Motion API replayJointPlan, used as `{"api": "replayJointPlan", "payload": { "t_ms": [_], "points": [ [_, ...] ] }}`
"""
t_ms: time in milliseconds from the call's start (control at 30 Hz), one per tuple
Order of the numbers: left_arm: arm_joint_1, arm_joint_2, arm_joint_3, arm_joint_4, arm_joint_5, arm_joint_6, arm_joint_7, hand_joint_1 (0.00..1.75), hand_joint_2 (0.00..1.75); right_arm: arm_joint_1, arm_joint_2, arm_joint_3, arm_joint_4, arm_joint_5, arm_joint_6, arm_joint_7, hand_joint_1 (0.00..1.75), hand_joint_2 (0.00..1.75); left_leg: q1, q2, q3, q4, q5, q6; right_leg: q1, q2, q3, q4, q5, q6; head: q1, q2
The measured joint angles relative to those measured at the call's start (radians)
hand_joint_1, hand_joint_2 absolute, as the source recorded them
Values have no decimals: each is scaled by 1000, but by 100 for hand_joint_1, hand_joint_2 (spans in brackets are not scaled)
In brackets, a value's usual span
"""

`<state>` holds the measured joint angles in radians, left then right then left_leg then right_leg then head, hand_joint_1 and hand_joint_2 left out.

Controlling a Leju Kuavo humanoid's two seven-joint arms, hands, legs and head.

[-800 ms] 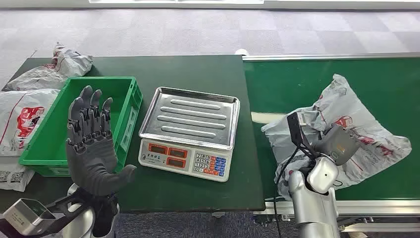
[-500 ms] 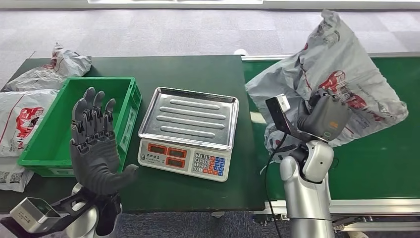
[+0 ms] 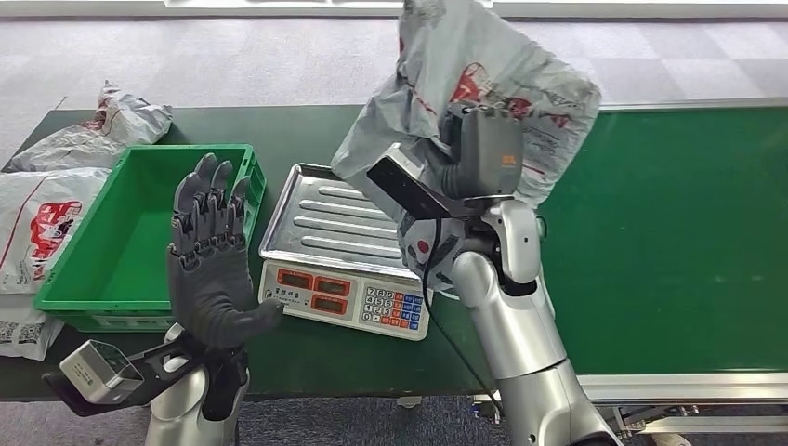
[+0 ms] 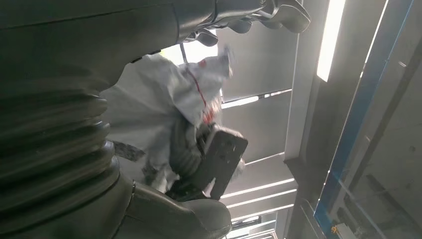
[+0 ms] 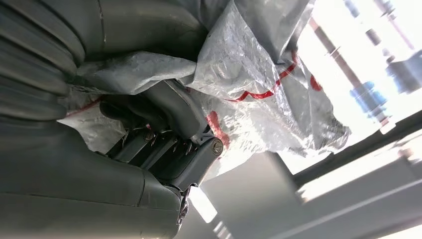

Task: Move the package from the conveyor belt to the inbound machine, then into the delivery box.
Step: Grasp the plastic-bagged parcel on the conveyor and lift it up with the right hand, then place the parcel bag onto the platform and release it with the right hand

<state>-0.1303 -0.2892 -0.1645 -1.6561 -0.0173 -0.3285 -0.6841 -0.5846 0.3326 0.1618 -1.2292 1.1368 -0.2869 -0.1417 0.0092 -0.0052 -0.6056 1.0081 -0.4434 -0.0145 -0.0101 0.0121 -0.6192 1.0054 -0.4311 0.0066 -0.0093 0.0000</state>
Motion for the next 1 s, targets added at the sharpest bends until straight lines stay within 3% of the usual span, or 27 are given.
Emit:
{"api": "replayJointPlan", "payload": {
  "t_ms": [133, 433, 467, 500, 567, 600, 633, 833, 1000],
  "points": [
    [-22, -3, -10, 28, 2, -6, -9, 0, 175, -65, 24, 85, 122, -116, 44, -35, 175, 175, 0, -1, 0, 0, 0, 0, 1, 0, 0, 0, 0, 0, 0, 0],
    [-29, -4, -11, 38, 2, 3, -16, 0, 175, -174, 36, 241, 351, -282, 35, -35, 175, 175, 0, -1, -1, 0, 0, 0, 0, 0, 0, 0, 0, 0, 0, 0],
    [-29, -4, -11, 37, 2, 6, -16, 0, 175, -181, 36, 252, 370, -290, 34, -36, 144, 175, 0, -1, -1, 0, 0, 0, 0, 0, 0, 0, 0, 0, 0, 0],
    [-29, -4, -11, 37, 2, 7, -16, 0, 175, -187, 36, 262, 388, -297, 31, -36, 100, 175, 0, -1, -1, 0, 0, 0, 0, 0, 0, 0, 0, 0, 0, 0],
    [-29, -4, -11, 37, 2, 10, -16, 0, 175, -196, 36, 278, 414, -305, 20, -30, 13, 87, 0, -1, -1, 0, 0, 0, 0, 0, 0, 0, 0, 0, 0, 0],
    [-29, -4, -11, 37, 2, 14, -16, 0, 175, -202, 36, 287, 427, -305, 7, -21, 0, 44, 0, -1, -1, 0, 0, 0, 0, 0, 0, 0, 0, 0, 0, 0],
    [-28, -4, -11, 37, 3, 20, -16, 0, 175, -207, 36, 295, 439, -300, -14, -6, 0, 0, 0, -1, -1, 0, 0, 0, 0, 0, 0, 0, 0, 0, 0, 0],
    [-15, -1, -14, 30, 18, 60, -17, 0, 175, -219, 36, 325, 475, -76, -217, 150, 0, 0, 0, -1, 0, 0, 0, 0, 0, 0, 0, 0, 0, 0, 0, 0],
    [-4, 2, -16, 25, 21, 76, -17, 0, 175, -208, 31, 320, 441, 125, -229, 274, 0, 0, 0, -1, -1, 0, 0, 0, 0, 0, -1, 0, 0, 0, 0, 0]
  ]
}}
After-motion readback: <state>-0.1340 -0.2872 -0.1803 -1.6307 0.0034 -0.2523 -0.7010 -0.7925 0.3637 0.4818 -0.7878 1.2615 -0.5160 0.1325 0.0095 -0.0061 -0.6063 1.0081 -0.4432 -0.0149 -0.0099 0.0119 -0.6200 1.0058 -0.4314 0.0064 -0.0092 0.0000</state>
